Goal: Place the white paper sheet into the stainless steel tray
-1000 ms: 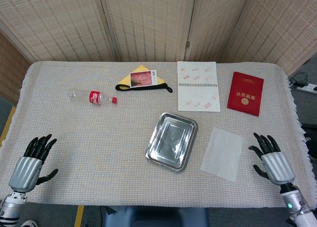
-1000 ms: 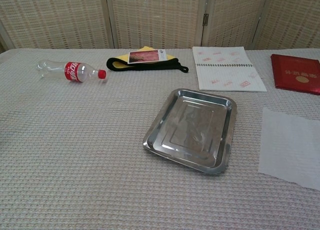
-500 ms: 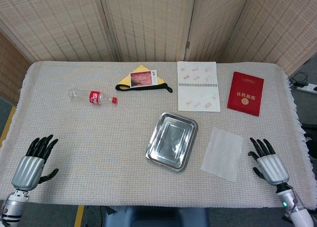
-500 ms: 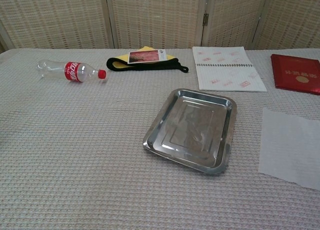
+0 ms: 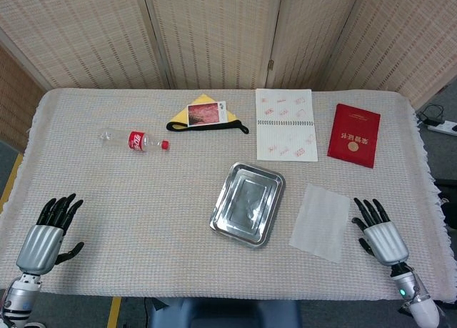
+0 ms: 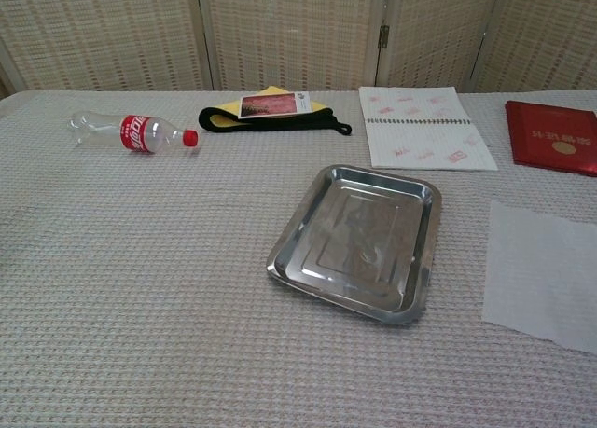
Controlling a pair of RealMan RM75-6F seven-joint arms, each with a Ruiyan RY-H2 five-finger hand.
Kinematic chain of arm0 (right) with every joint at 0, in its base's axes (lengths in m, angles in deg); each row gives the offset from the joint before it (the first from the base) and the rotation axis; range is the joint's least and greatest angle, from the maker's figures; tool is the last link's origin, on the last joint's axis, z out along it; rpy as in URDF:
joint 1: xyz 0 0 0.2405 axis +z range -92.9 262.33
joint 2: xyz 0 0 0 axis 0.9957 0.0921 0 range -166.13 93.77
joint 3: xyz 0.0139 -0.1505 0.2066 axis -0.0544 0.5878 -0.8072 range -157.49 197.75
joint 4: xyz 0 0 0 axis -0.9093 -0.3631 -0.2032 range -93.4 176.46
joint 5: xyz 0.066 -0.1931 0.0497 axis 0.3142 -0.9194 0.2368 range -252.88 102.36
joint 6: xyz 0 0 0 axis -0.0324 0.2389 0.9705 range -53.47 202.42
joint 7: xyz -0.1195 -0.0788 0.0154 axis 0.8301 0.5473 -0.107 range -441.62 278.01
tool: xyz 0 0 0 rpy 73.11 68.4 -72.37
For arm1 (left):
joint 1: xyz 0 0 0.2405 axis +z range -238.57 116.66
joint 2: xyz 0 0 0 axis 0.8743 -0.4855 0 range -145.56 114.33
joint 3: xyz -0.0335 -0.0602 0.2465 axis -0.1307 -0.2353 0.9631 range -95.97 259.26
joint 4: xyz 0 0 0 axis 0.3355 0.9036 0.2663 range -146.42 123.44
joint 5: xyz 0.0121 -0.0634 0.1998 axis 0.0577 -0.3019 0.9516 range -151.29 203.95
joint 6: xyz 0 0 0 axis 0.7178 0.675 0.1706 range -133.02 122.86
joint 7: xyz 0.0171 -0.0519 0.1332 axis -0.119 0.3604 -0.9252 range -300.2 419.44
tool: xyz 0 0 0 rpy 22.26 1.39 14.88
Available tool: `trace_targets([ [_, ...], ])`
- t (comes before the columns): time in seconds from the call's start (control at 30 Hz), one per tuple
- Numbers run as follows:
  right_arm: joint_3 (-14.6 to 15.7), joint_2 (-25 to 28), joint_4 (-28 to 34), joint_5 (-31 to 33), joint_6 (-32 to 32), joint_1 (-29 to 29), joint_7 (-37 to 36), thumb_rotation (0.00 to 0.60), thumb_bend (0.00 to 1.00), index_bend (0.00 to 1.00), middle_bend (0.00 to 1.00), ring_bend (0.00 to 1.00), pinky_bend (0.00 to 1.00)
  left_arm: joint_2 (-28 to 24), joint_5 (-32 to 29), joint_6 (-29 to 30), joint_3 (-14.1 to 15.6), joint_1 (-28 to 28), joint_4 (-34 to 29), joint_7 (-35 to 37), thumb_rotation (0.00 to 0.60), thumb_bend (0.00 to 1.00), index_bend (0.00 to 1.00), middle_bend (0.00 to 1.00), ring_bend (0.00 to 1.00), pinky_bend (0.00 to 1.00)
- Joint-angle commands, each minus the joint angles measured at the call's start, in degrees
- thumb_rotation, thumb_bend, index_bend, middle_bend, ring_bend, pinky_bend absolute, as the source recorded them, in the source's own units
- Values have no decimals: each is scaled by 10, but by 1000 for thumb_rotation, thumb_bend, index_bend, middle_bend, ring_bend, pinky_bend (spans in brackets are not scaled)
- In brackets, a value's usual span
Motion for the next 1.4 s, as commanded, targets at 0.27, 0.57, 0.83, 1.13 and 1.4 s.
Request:
trace_targets([
  [0.27, 4, -40, -46, 0, -12, 19, -2, 600, 342, 377, 0, 0, 0, -4, 1, -1, 1, -1, -2, 8, 600, 337, 0, 0, 0, 0],
  [0.57, 6, -58, -66, 1, -18, 32, 0, 600, 343, 377, 0, 0, 0, -4, -4, -4, -1, -2, -1, 12, 600, 339, 1, 0, 0, 0],
  [0.83, 3, -72, -72, 7, -27, 45, 2, 600, 342, 377, 0, 0, 0, -6, -7, -7, -2, -2, -1, 15, 600, 345, 37, 0, 0, 0],
  [1.13, 10, -81, -73, 2, -39, 63, -3, 600, 461, 427, 0, 0, 0, -7, -7, -4, -2, -2, -1, 19, 600, 347, 31, 0, 0, 0],
  [1.4, 6, -89, -74, 8, -31, 68, -30, 600, 556, 555, 64, 28, 0, -8, -5, -3, -2, -1, 0, 20, 600, 351, 18, 0, 0, 0],
])
